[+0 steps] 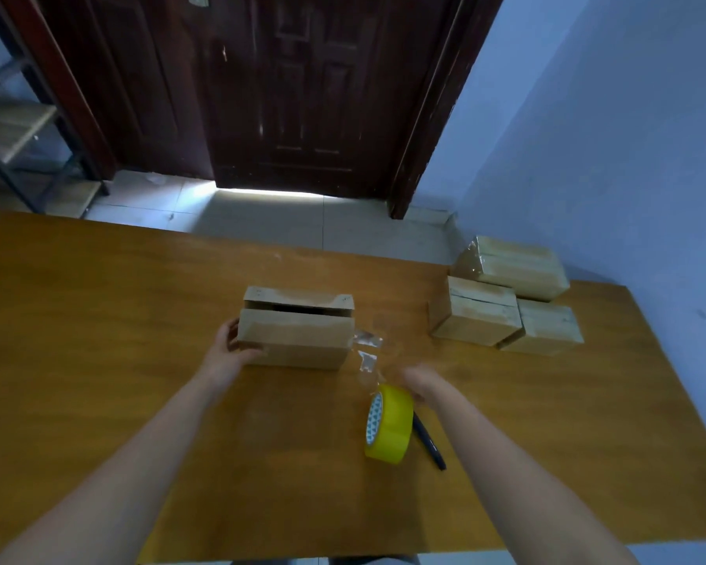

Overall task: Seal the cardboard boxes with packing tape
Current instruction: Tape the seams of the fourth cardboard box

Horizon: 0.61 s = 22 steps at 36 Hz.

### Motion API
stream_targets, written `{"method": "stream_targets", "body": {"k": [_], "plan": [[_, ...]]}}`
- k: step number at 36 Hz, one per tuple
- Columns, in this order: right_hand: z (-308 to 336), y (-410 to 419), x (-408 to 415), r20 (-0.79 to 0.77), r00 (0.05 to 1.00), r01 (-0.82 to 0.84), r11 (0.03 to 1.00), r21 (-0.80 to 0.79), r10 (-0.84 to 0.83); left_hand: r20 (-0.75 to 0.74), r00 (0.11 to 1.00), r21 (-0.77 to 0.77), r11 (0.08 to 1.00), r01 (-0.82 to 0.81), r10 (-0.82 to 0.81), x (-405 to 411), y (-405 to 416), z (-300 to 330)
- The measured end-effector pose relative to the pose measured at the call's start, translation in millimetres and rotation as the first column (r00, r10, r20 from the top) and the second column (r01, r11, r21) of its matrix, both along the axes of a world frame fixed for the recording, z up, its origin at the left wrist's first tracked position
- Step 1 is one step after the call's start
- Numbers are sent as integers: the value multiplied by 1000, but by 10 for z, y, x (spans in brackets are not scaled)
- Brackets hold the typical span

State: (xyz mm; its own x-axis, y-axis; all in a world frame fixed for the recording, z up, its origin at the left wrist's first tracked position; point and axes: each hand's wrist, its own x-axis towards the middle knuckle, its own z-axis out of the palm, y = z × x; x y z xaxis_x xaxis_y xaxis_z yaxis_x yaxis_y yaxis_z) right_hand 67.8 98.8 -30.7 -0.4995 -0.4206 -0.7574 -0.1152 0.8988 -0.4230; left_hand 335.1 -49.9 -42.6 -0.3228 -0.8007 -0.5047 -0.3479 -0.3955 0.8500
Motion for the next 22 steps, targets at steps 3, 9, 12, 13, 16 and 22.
{"method": "stream_targets", "body": {"k": [3, 9, 12, 13, 16, 22], "plan": [[9, 21, 72, 103, 995, -4, 1000, 5, 4, 23, 999, -11, 1000, 28, -28, 17, 51, -42], [-567, -209, -163, -23, 973, -226, 972, 64, 228, 272, 961, -72, 997, -32, 50, -12, 332, -98], [-385, -226, -39, -69, 955, -285, 957, 58, 289, 366, 931, -154, 985, 73, -12, -53, 569, -207], [-413, -233, -32, -75, 953, -288, 956, 60, 292, 387, 920, -162, 979, 123, -52, -85, 648, -231], [-572, -225, -60, -65, 950, -300, 951, 69, 305, 435, 890, -178, 955, 237, -140, -225, 834, -285], [-274, -230, 37, 27, 966, -254, 967, -33, 255, 411, 838, -55, 908, 415, -358, -540, 1051, -347]]}}
